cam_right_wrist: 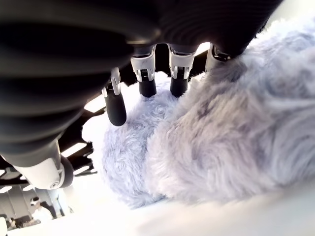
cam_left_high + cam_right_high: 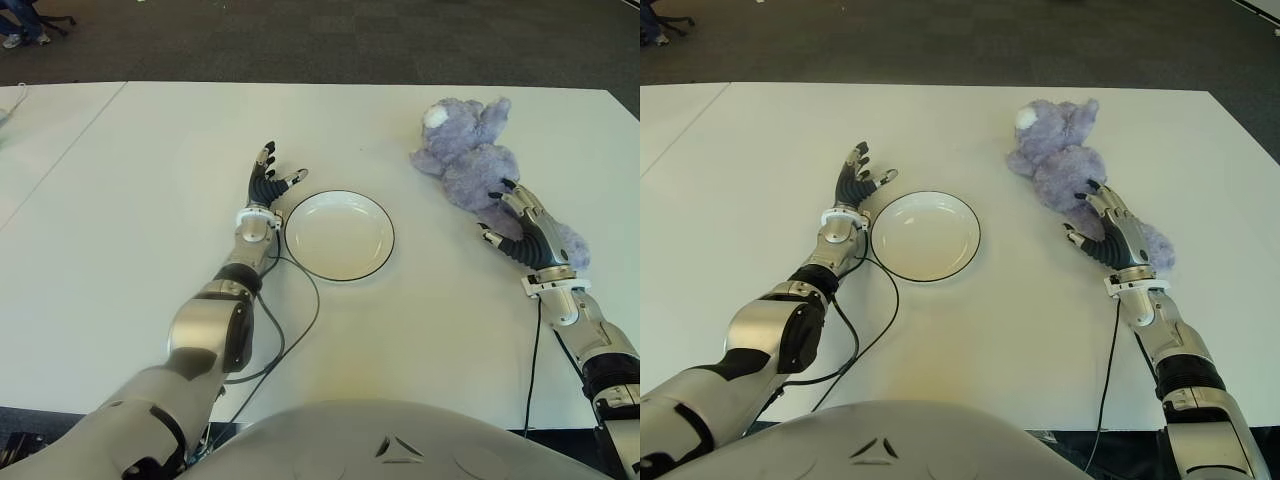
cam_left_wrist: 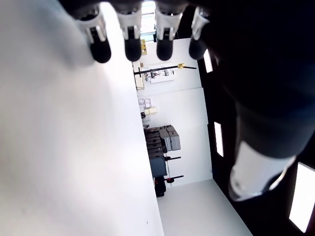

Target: Put the doll into the plate.

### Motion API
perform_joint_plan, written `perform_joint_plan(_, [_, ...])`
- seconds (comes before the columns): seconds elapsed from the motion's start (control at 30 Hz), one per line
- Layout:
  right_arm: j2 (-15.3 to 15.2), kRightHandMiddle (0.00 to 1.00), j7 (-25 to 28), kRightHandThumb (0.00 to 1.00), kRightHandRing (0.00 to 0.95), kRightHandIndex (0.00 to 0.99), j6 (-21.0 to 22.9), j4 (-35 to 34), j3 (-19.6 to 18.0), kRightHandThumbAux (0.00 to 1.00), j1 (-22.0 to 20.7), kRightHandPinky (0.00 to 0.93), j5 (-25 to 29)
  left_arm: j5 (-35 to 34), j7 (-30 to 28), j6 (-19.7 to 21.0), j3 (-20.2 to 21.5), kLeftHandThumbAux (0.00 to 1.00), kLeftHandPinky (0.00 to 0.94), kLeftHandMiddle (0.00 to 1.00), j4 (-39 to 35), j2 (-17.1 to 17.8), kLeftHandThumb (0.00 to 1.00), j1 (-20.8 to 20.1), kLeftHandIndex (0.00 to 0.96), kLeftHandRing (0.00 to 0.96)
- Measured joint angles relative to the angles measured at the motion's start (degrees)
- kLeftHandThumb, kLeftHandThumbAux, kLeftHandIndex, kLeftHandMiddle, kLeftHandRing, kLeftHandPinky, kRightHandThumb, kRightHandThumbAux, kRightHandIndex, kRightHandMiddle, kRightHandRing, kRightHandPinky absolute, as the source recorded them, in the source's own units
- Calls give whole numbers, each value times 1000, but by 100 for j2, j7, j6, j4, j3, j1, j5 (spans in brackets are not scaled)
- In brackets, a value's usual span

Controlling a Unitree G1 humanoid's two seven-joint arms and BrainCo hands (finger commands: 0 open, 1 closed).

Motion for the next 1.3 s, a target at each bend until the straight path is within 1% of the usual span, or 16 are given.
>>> perform_joint_plan(0.1, [0, 0, 0, 491, 6, 198, -33, -10, -9, 551, 32, 268, 11, -1, 0, 0, 0, 771, 92, 52, 0, 0, 0, 0, 38, 61])
perform_joint_plan(0.2, [2, 0, -16, 495, 6, 202, -70, -13, -24, 553, 63, 265, 28, -1, 0, 0, 0, 768, 95, 54, 0, 0, 0, 0, 39, 61])
perform_joint_plan(0.4, [9, 0, -108, 473, 10, 207, -108, -25, -53, 557, 99, 275, 27, 2, 0, 0, -5, 773, 110, 64, 0, 0, 0, 0, 52, 71])
perform_joint_plan(0.53, [11, 0, -140, 475, 31, 206, -101, -62, -63, 555, 102, 290, 24, 0, 0, 0, -1, 787, 92, 56, 0, 0, 0, 0, 47, 64])
perform_joint_plan(0.63, [16, 0, -160, 472, 37, 203, -63, -92, -75, 555, 109, 237, 20, -2, -1, 1, 2, 789, 96, 53, 1, 0, 0, 0, 43, 60])
perform_joint_plan(0.7, [12, 0, -178, 473, 35, 205, -17, -120, -115, 557, 117, 225, 24, -4, -1, 1, 3, 790, 100, 55, 1, -1, 0, 0, 44, 61])
perform_joint_plan(0.73, [11, 0, -184, 476, 32, 208, 2, -130, -131, 556, 119, 203, 26, -4, -1, 1, 3, 791, 104, 58, 1, -1, 0, -1, 45, 64])
perform_joint_plan(0.8, [11, 0, -188, 478, 31, 209, 34, -149, -175, 556, 119, 196, 29, -2, -1, 1, 2, 792, 106, 58, 0, -4, 0, -2, 46, 65])
perform_joint_plan(0.87, [10, 0, -195, 479, 17, 214, 87, -172, -213, 548, 133, 141, 27, -2, -1, 1, 2, 800, 115, 65, 1, -4, 0, -2, 51, 72])
perform_joint_plan(0.93, [12, 0, -228, 479, 15, 215, 168, -197, -247, 547, 150, 135, 15, -2, -1, 0, 2, 802, 117, 65, 0, -4, 0, -2, 51, 73])
perform_joint_plan(1.03, [15, 0, -265, 459, 13, 209, 304, -223, -285, 533, 169, 145, -4, -3, -1, 0, 2, 806, 116, 69, 0, -4, 0, -1, 53, 77])
perform_joint_plan(1.07, [17, 0, -275, 457, 22, 207, 348, -230, -296, 529, 174, 176, -4, -3, -1, 0, 3, 810, 115, 68, 1, -4, 0, -1, 52, 77])
perform_joint_plan(1.13, [17, 0, -290, 457, 24, 206, 422, -238, -308, 527, 179, 186, -3, -3, -1, 0, 3, 811, 115, 68, 1, -4, 0, 0, 52, 77])
perform_joint_plan(1.17, [18, 0, -295, 462, 34, 204, 445, -239, -310, 523, 180, 210, -4, -4, -1, 0, 4, 810, 114, 65, 1, -4, 0, 0, 49, 75])
perform_joint_plan(1.3, [22, 0, -320, 470, 44, 201, 490, -224, -307, 517, 173, 220, -7, -4, -1, 0, 4, 807, 109, 62, 1, -4, 0, 0, 47, 73])
